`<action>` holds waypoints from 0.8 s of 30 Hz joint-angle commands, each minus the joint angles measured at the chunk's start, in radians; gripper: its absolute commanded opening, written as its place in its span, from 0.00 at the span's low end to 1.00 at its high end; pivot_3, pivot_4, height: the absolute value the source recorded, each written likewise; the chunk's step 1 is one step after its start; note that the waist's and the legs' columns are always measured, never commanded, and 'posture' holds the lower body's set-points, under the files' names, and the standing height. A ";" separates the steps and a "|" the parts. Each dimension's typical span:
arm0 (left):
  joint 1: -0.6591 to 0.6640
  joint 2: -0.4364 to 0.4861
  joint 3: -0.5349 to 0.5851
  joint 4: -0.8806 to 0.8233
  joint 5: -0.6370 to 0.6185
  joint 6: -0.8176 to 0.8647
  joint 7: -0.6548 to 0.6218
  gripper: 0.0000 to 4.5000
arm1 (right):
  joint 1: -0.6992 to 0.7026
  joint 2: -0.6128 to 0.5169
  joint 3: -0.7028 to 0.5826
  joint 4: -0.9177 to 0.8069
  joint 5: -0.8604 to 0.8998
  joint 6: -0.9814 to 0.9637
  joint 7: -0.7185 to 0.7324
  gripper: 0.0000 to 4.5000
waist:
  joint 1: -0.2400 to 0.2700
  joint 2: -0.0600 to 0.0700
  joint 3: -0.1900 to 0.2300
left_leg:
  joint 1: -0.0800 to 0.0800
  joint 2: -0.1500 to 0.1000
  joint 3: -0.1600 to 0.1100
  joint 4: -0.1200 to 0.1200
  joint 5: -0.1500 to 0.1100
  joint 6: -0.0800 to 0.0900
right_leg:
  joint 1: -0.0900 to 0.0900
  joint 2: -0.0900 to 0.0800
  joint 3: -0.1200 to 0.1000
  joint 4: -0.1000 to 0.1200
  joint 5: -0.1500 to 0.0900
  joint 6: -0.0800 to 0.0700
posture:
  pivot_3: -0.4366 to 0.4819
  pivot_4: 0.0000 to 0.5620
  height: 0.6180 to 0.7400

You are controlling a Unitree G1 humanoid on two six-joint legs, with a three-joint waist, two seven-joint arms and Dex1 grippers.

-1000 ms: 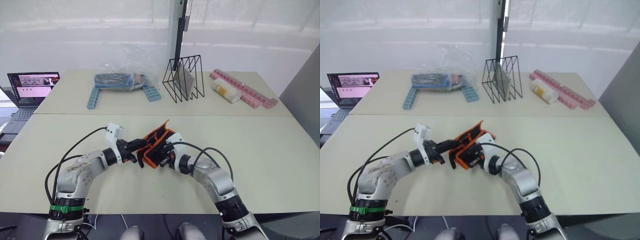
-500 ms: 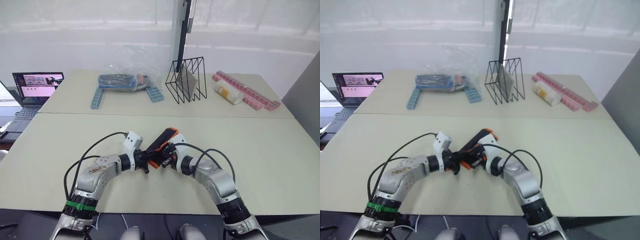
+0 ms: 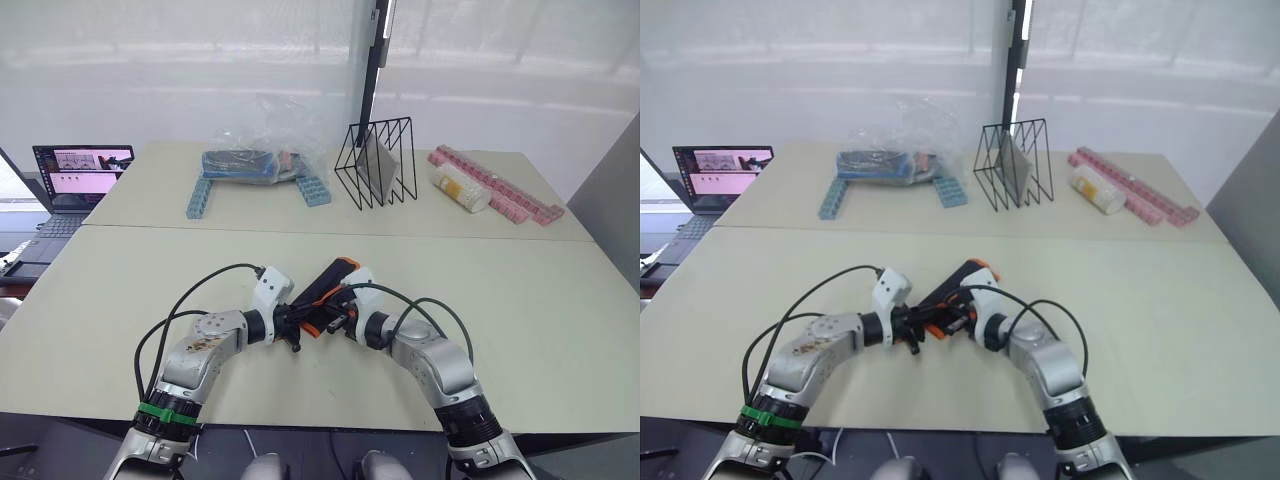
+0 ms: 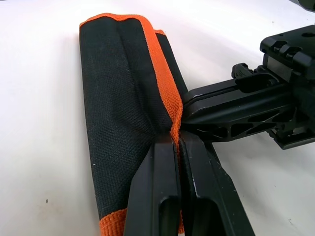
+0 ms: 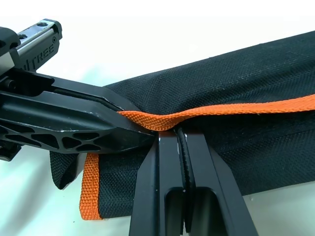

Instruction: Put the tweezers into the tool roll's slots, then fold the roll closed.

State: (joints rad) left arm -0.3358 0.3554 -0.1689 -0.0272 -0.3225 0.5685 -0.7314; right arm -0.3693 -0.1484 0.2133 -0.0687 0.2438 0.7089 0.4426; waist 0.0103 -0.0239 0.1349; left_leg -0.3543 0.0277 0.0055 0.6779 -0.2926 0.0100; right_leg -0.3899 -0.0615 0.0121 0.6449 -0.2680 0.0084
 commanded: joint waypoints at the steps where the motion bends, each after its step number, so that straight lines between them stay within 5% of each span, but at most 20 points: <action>1: 0.043 -0.022 -0.095 0.023 0.016 0.030 -0.036 0.00 | 0.003 -0.006 -0.057 -0.005 0.029 0.008 0.002 0.00 | 0.001 0.000 0.000 | 0.000 0.000 0.000 0.000 0.000 0.000 | 0.000 0.000 0.000 0.000 0.000 0.000 | 0.48 0.27 0.87; 24: 0.045 -0.012 -0.165 0.081 0.125 0.061 -0.022 0.00 | -0.056 -0.107 -0.228 -0.085 0.281 0.087 0.177 0.00 | 0.002 0.003 0.001 | -0.004 -0.013 -0.005 -0.002 -0.001 0.003 | 0.001 -0.016 -0.001 -0.005 -0.001 0.010 | 0.48 0.27 0.87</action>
State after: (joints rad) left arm -0.3431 0.3451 -0.2322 -0.0268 -0.2398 0.5671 -0.7397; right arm -0.4049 -0.2603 -0.0034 -0.1057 0.4816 0.7950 0.5969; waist 0.0125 -0.0214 0.1361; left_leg -0.3586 0.0143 0.0007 0.6756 -0.2939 0.0137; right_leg -0.3889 -0.0775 0.0109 0.6387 -0.2689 0.0191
